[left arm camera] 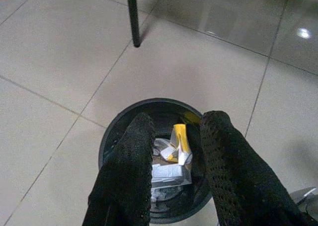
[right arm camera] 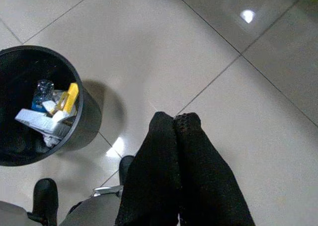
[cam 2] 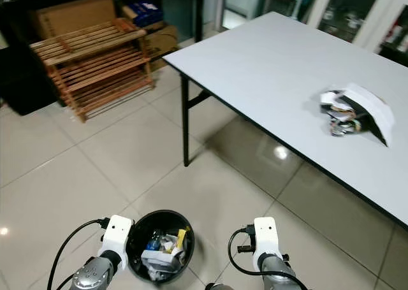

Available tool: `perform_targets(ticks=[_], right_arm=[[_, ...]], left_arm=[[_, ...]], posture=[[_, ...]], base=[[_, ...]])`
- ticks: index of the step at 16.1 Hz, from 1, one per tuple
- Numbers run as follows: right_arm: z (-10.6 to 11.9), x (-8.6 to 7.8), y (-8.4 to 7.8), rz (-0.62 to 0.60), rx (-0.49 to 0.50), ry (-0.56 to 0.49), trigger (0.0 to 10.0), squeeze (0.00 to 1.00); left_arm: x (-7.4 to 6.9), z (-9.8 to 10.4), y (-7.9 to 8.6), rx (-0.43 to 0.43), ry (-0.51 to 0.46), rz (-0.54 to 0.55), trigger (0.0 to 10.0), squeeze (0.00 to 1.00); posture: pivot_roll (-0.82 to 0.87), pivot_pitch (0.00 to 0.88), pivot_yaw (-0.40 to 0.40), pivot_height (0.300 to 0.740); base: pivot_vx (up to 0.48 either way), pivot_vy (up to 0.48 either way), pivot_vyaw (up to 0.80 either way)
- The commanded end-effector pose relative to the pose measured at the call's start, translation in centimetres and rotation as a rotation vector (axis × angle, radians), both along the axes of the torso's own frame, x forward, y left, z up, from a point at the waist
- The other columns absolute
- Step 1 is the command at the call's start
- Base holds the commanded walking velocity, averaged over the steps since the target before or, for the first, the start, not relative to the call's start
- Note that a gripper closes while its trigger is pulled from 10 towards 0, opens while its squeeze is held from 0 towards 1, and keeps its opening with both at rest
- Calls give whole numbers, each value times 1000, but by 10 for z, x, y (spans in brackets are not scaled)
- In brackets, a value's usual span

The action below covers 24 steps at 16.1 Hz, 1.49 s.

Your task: Picking trash to rubbish bin

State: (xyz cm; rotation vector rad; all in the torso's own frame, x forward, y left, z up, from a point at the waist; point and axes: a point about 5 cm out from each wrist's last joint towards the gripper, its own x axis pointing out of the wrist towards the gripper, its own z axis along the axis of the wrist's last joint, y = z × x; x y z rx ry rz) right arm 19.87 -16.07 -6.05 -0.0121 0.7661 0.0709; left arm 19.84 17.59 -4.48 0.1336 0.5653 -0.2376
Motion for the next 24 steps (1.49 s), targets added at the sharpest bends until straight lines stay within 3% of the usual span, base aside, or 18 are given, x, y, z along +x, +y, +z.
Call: perform_targets(ticks=[1, 9, 24], right_arm=[[0, -2, -4, -33, 4, 8, 10000, 0], [-3, -4, -9, -57, -27, 60, 10000, 0], [-3, -1, -5, 3, -43, 70, 10000, 0]], left_arm=[[-3, -1, -2, 5, 14, -18, 10000, 0], [1, 4, -8, 25, 1, -66, 10000, 0], [5, 7, -13, 27, -4, -67, 10000, 0]], posture=[[35, 28, -21, 740], [33, 22, -21, 740], [39, 1, -33, 740]], base=[[0, 0, -800], [0, -38, -768], [0, -363, 0]])
